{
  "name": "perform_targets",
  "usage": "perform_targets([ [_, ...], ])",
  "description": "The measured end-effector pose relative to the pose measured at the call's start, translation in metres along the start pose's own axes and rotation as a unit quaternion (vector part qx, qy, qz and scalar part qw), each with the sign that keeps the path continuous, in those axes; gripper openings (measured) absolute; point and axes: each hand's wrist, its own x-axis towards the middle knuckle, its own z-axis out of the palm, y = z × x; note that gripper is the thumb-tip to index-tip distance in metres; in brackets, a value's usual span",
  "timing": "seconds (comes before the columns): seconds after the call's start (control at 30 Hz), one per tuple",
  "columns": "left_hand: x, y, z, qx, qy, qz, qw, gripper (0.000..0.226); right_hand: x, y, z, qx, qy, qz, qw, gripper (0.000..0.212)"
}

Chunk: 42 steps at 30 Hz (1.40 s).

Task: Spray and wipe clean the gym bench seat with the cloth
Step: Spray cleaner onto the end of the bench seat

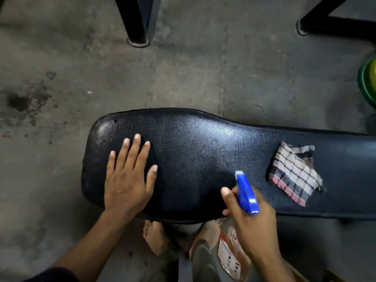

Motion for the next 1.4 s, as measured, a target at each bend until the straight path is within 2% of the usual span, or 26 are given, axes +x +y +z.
perform_targets([
  [0.2,-0.001,-0.003,0.008,0.001,0.026,0.002,1.000,0.068,0.003,-0.008,0.019,-0.026,0.050,0.036,0.998,0.077],
  [0.27,-0.001,-0.004,0.009,-0.001,0.029,0.001,1.000,0.068,0.000,-0.017,0.025,-0.024,0.037,0.022,0.999,0.074],
  [0.4,-0.001,-0.006,0.009,0.002,0.029,0.001,1.000,0.068,-0.009,-0.036,0.044,0.009,0.007,-0.042,0.999,0.053],
  [0.63,-0.022,-0.022,0.013,-0.050,0.015,-0.036,0.998,0.072,-0.042,-0.047,0.097,-0.015,-0.070,-0.149,0.986,0.043],
  [0.8,-0.016,-0.032,0.009,-0.077,0.056,-0.087,0.992,0.073,-0.052,-0.044,0.095,-0.013,-0.077,-0.135,0.988,0.049],
  [1.0,-0.016,-0.033,0.011,-0.060,0.051,-0.085,0.993,0.071,-0.082,-0.025,0.094,-0.030,-0.110,-0.147,0.982,0.037],
  [1.1,-0.017,-0.035,0.009,-0.065,0.052,-0.090,0.992,0.068,-0.098,-0.019,0.096,-0.060,-0.120,-0.168,0.977,0.039],
  [1.2,-0.018,-0.035,0.005,-0.069,0.055,-0.091,0.992,0.065,-0.105,-0.011,0.098,-0.063,-0.080,-0.146,0.984,0.038],
  [1.33,-0.017,-0.033,0.001,-0.069,0.051,-0.093,0.992,0.065,-0.115,0.009,0.094,-0.044,0.020,-0.034,0.998,0.042],
  [1.4,-0.017,-0.031,-0.001,-0.075,0.052,-0.093,0.991,0.065,-0.118,0.016,0.084,-0.053,0.060,-0.007,0.997,0.047],
])
